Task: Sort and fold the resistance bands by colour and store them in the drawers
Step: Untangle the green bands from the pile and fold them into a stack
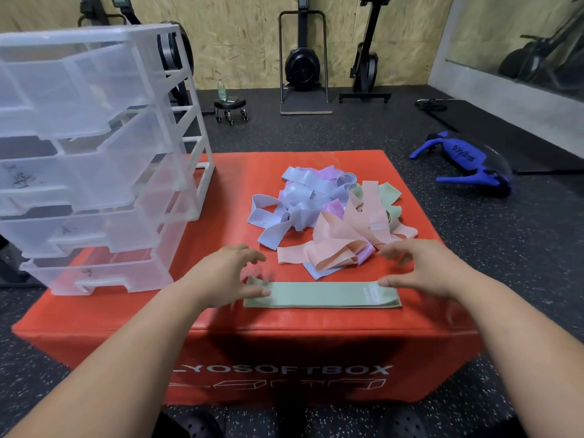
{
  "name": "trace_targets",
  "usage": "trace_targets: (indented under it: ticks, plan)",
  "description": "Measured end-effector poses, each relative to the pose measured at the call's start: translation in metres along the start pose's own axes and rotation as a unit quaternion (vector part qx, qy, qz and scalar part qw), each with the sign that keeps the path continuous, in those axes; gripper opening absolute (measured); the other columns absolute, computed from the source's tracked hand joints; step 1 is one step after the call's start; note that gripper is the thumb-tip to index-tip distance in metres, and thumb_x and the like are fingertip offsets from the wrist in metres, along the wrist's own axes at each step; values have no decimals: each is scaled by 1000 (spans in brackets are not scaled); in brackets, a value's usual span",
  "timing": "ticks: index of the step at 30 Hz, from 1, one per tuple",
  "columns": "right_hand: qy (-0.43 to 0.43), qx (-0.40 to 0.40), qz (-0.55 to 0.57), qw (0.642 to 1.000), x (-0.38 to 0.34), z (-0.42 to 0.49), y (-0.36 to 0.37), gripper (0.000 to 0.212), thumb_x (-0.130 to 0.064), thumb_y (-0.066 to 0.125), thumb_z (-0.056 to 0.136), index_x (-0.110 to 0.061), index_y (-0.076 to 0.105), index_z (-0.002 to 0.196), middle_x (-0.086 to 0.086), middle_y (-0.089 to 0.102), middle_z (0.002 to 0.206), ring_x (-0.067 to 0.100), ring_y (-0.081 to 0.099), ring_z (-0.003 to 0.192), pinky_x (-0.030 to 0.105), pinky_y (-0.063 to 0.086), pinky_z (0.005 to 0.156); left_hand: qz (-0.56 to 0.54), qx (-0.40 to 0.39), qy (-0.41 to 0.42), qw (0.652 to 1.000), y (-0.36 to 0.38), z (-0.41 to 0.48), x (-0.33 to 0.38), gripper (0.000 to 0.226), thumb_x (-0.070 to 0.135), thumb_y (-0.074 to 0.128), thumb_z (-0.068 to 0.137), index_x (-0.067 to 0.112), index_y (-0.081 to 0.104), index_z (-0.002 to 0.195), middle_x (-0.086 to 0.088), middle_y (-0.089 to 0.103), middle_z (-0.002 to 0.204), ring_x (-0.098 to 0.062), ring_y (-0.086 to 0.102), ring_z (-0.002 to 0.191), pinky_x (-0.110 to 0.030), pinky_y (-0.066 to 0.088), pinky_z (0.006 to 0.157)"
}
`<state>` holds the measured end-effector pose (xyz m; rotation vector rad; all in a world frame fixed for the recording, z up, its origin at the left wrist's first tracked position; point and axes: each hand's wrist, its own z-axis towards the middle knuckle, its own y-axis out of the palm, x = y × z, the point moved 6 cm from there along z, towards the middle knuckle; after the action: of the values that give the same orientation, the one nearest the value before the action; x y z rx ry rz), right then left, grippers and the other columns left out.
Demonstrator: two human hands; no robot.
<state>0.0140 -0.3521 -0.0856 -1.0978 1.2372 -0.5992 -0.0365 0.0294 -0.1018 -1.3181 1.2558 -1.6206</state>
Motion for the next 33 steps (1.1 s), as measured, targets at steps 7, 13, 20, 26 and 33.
trace_targets:
  ticks: [7,13,20,26,33]
  plan:
    - [68,197,40,977,22,40,-21,24,-35,77,86,-37,73,109,-14,74,109,12,68,86,35,54,89,-61,97,2,993,-2,41,19,57,67,78,80,35,67,127,18,64,118,-8,61,111,-39,53,94]
    - [127,201,5,971,36,84,-21,37,-32,68,91,-36,69,128,2,66,126,30,64,111,46,54,93,-85,162,37,982,7,92,55,41,49,82,86,31,72,122,14,65,117,-14,54,115,-37,49,96]
    - [168,143,-34,975,60,119,-12,40,-39,70,90,-38,68,130,3,69,127,32,63,117,46,56,94,-66,156,79,982,26,133,88,36,43,81,86,30,75,119,11,66,116,-21,54,115,-39,48,97]
    - [129,207,-31,969,51,128,-24,10,-36,73,91,-35,78,100,-2,76,97,30,68,96,39,55,79,-68,153,98,981,32,151,103,34,45,72,87,33,73,120,16,66,120,-17,52,117,-38,49,97]
    - [-30,346,148,926,3,118,-73,9,-28,77,89,-31,80,97,-15,71,91,10,61,76,21,45,72,-115,203,65,970,22,155,100,31,40,70,92,30,72,122,10,66,121,-22,55,116,-43,50,97]
